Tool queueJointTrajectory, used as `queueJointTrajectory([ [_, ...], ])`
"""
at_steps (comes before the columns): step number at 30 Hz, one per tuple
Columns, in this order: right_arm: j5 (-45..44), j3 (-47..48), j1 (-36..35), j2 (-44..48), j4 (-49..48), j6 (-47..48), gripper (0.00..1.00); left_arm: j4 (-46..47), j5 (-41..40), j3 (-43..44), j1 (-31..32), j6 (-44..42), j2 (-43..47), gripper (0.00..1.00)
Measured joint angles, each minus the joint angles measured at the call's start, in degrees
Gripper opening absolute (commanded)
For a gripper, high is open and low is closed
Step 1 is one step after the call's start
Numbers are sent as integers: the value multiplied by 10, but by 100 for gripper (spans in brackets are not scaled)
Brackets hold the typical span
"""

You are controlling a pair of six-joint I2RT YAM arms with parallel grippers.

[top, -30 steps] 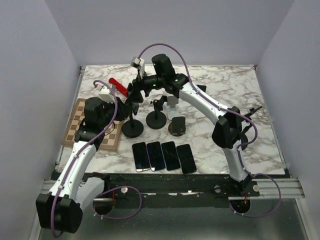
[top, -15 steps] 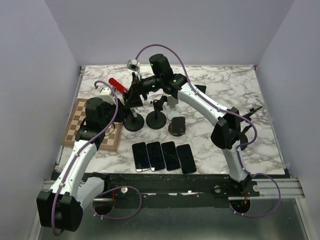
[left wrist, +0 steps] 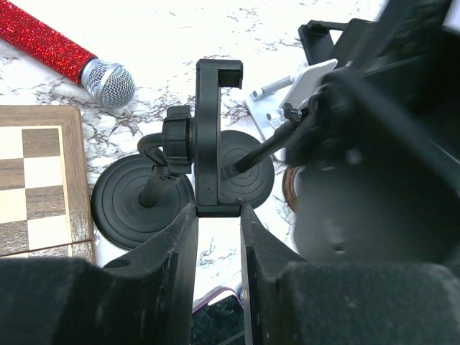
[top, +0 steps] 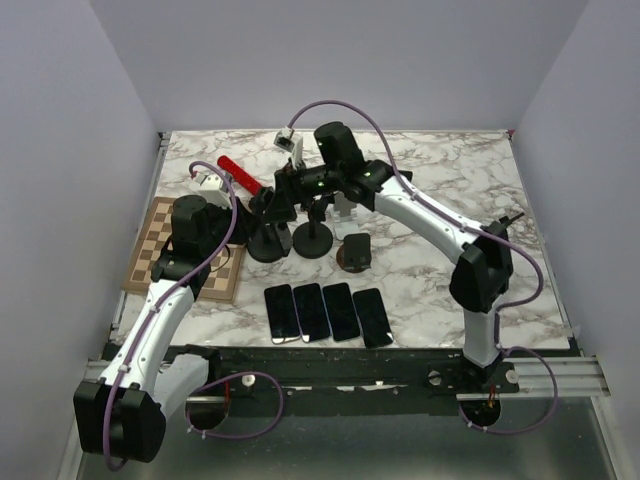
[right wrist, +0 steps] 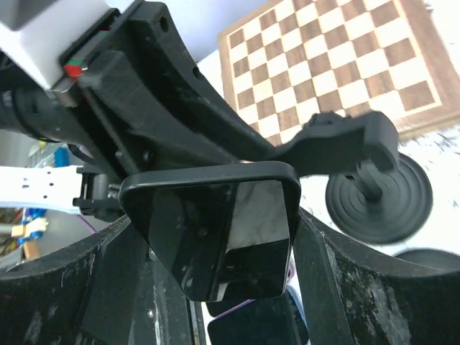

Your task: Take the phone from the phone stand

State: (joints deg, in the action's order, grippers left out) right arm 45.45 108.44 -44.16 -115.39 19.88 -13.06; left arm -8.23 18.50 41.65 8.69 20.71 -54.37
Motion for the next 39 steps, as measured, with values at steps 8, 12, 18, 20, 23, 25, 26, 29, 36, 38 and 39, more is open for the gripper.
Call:
queueJointTrajectory([
  [8, -173, -111, 0, 204, 50, -21, 1, -9, 0, 2, 0, -1, 5, 4],
  [12, -251, -186, 0, 289, 73, -29, 1, -22, 0, 9, -1, 0, 5, 25],
  [18, -324, -321, 0, 374, 135, -42, 1, -35, 0, 12, -1, 0, 5, 50],
  [20, -343, -353, 0, 400, 161, -46, 1, -57, -2, 12, -1, 1, 4, 53],
  [23, -375, -385, 0, 441, 196, -55, 1, -80, -3, 11, -2, 1, 4, 64],
  [25, -398, -404, 0, 462, 213, -65, 1, -83, -3, 10, -3, 1, 10, 69],
  [26, -401, -406, 0, 472, 216, -67, 1, -83, -3, 9, -3, 3, 13, 71],
  [29, -421, -427, 0, 489, 234, -84, 1, -82, -3, 8, -3, 3, 30, 72],
  [36, -498, -474, 0, 486, 276, -168, 1, -79, -4, 0, -3, 3, 66, 75],
  [38, -525, -489, 0, 475, 287, -198, 1, -78, -5, -2, -3, 3, 75, 75],
  [39, -537, -497, 0, 468, 293, -211, 1, -77, -6, -2, -3, 3, 79, 75],
])
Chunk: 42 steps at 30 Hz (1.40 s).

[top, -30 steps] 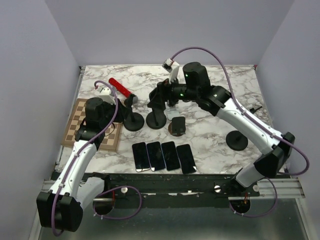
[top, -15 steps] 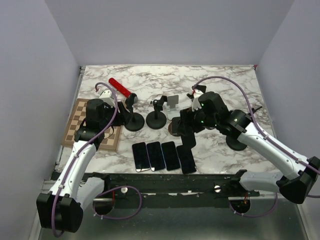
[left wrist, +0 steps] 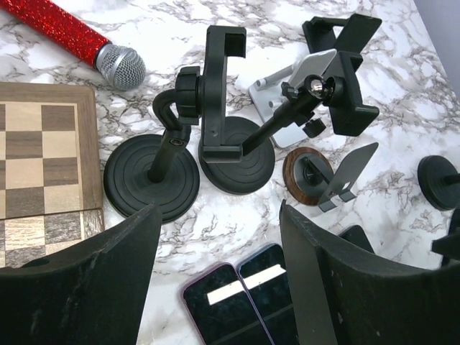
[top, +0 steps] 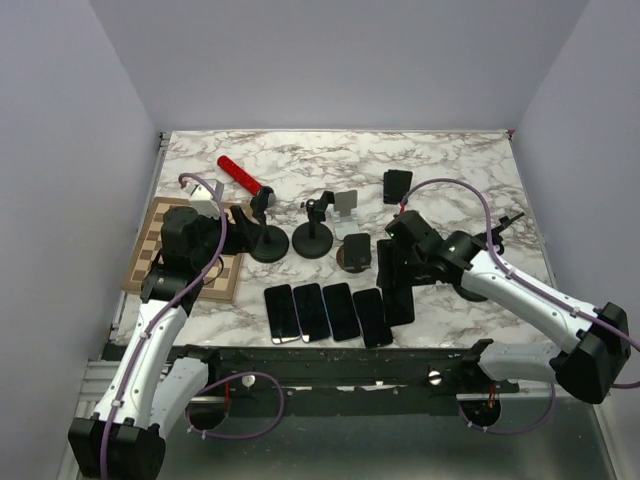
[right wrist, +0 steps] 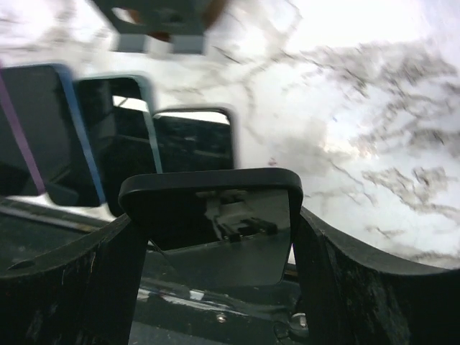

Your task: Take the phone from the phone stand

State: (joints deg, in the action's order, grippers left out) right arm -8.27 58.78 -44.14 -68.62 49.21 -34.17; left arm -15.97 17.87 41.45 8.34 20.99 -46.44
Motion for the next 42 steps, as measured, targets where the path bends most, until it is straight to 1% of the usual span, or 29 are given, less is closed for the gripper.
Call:
queueJointTrajectory([
  [5, -43, -35, 0, -43, 24, -49, 1, 4, -5, 0, 0, 0, 22, 77],
  [12, -77, -57, 0, -99, 36, -75, 1, 33, 7, 4, 0, 36, 20, 87],
  [16, -88, -57, 0, -121, 32, -82, 1, 44, 22, 43, 3, 63, -1, 88],
  [21, -100, -57, 0, -140, 31, -92, 1, 77, 26, 136, 32, 78, -45, 88],
  [24, -101, -61, 0, -143, 24, -96, 7, 99, 26, 170, 56, 73, -66, 88],
  [26, -101, -67, 0, -147, 13, -98, 8, 115, 30, 173, 65, 66, -72, 88],
  [30, -103, -81, 0, -158, -7, -100, 11, 134, 47, 158, 73, 45, -75, 88],
  [35, -111, -90, 0, -186, -27, -104, 21, 138, 48, 125, 98, 6, -69, 88],
  [40, -112, -97, 0, -188, -39, -103, 31, 130, 40, 120, 134, -34, -60, 88],
  [42, -112, -97, 0, -188, -41, -102, 32, 130, 35, 120, 143, -45, -54, 88],
])
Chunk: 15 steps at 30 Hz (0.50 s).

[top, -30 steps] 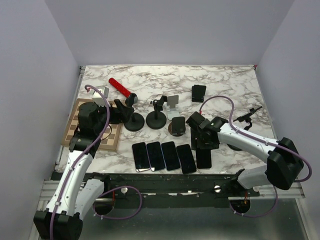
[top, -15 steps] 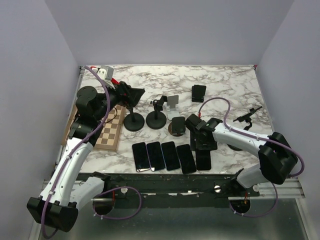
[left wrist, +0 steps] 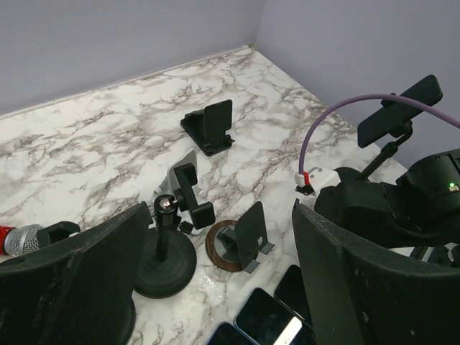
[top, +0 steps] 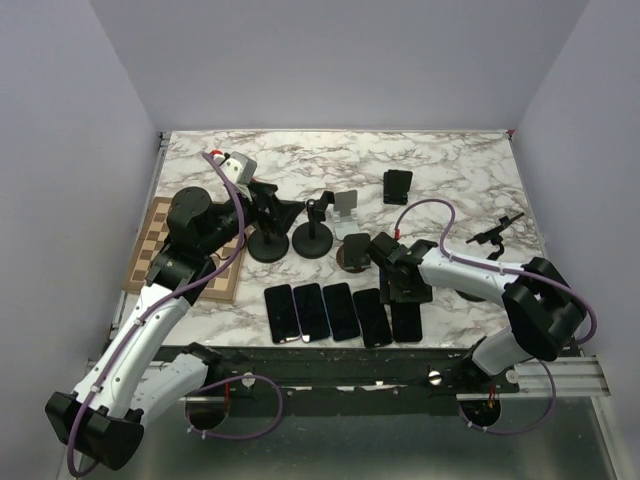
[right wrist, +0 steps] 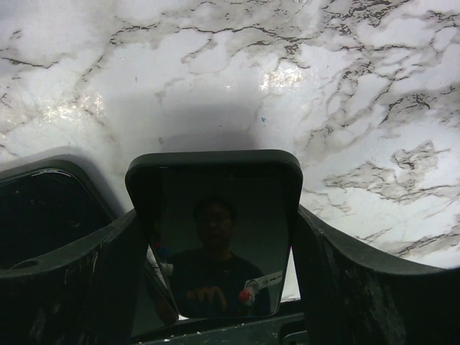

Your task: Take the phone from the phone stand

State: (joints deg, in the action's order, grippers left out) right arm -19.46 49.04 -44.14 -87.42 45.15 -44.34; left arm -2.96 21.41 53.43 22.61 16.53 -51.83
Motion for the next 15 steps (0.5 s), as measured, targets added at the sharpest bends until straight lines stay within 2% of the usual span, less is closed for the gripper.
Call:
queueJointTrajectory([
  [12, 0, -8, 0, 8, -10, 4, 58, 0, -12, 0, 8, -21, 6, 89],
  [15, 0, -8, 0, 8, -10, 4, 62, 0, -13, 0, 8, -21, 6, 89],
])
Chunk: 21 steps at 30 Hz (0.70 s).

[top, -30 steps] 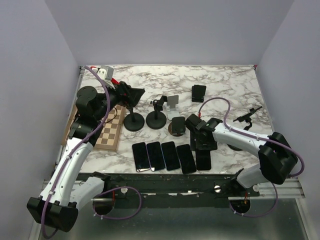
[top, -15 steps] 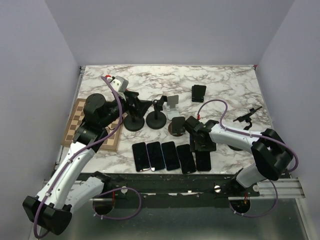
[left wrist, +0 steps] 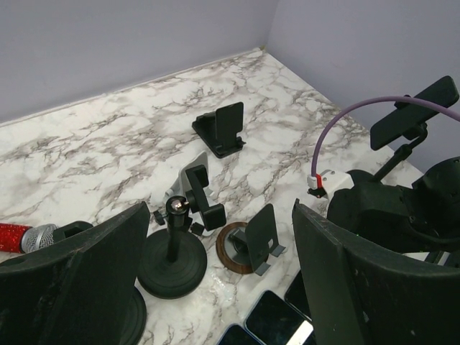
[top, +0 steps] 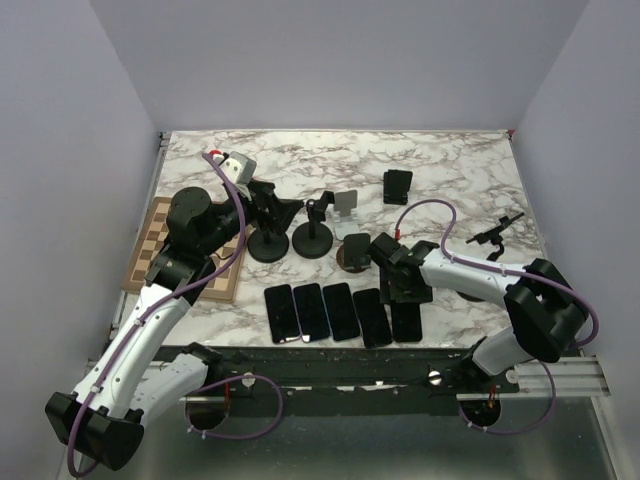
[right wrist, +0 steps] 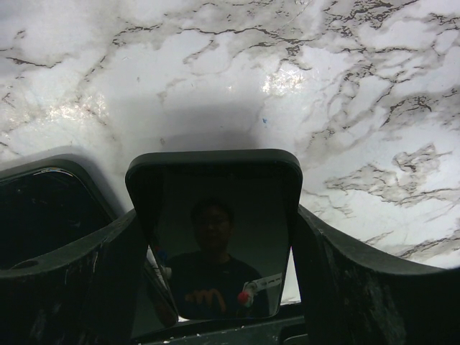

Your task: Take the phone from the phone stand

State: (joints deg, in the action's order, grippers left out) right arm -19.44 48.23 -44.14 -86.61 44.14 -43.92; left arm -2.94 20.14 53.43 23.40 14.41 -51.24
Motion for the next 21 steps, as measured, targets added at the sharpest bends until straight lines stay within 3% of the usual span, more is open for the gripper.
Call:
queueJointTrajectory([
  [12, 0, 0, 0, 0, -1, 0, 88, 0, 0, 0, 0, 0, 0, 89],
  [21, 0, 0, 0, 10, -3, -7, 92, 0, 0, 0, 4, 0, 0, 89],
])
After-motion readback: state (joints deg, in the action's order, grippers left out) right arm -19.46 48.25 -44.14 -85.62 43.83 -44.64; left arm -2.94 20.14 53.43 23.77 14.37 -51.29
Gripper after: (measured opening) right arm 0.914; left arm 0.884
